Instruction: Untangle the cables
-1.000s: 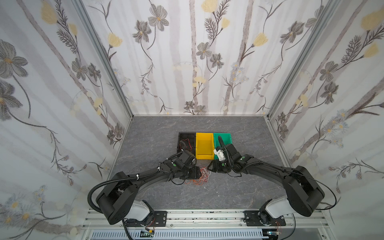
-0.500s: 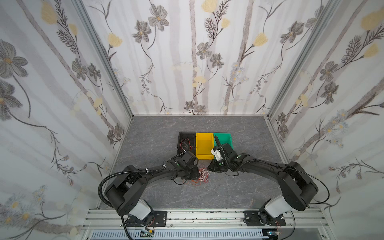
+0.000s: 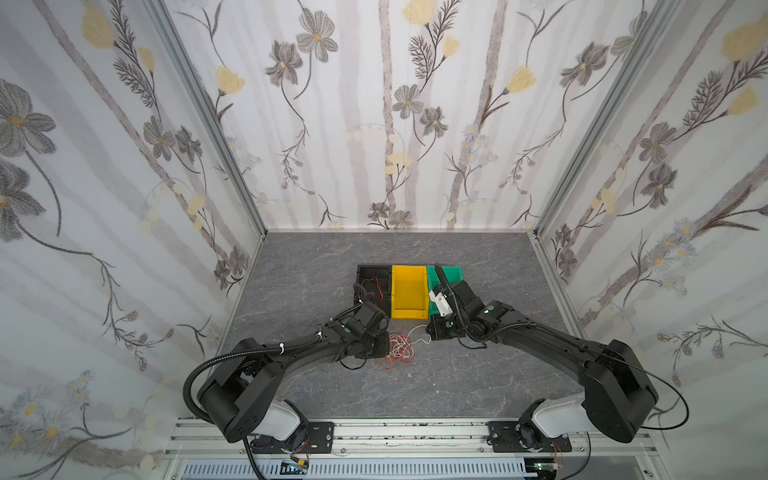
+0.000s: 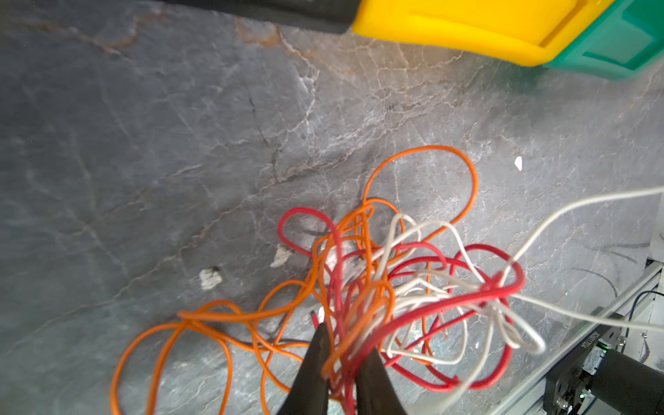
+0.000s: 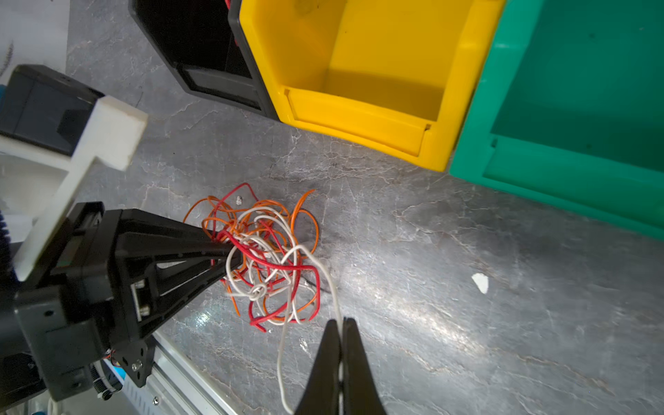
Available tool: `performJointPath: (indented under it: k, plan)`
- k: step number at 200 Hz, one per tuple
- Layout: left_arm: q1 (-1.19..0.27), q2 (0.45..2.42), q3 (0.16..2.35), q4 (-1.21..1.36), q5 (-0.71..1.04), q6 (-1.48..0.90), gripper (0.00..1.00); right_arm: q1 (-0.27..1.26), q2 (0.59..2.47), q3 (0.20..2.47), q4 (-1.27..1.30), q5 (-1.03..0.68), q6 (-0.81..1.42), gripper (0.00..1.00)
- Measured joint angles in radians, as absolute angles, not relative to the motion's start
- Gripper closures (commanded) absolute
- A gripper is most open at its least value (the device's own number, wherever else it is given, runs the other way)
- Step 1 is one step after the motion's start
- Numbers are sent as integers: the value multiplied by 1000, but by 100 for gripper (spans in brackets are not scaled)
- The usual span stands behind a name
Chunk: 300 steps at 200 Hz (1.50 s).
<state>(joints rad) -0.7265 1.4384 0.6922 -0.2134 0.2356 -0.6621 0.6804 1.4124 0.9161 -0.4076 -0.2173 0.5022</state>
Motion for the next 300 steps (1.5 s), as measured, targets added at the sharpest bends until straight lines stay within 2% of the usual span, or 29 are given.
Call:
performJointPath:
  k: [72,141,160,196,216,269,285,300]
  plan:
    - [-709,1294,614,-251,185,-677,83,680,1295,952,-540,-51,443,100]
    - [-694,1148,554,-282,130,-719,81,680,1224,943,-613,23,437,100]
    - [-686,1130,563,-319,123,-719,76,680,1211,943,-621,36,437,100]
    - [-649,1131,638,-369,139,-701,49,680,1219,952,-621,25,438,100]
    - [-646,1182,696,-353,204,-673,42,680,1233,954,-600,-17,450,100]
    - [-675,1358,727,-244,369,-611,35,680,1260,962,-543,-104,496,100]
    - [-685,1400,727,-206,393,-599,37,680,1269,962,-525,-126,505,100]
    - [-688,1439,727,-191,401,-585,43,680,1276,962,-510,-142,517,100]
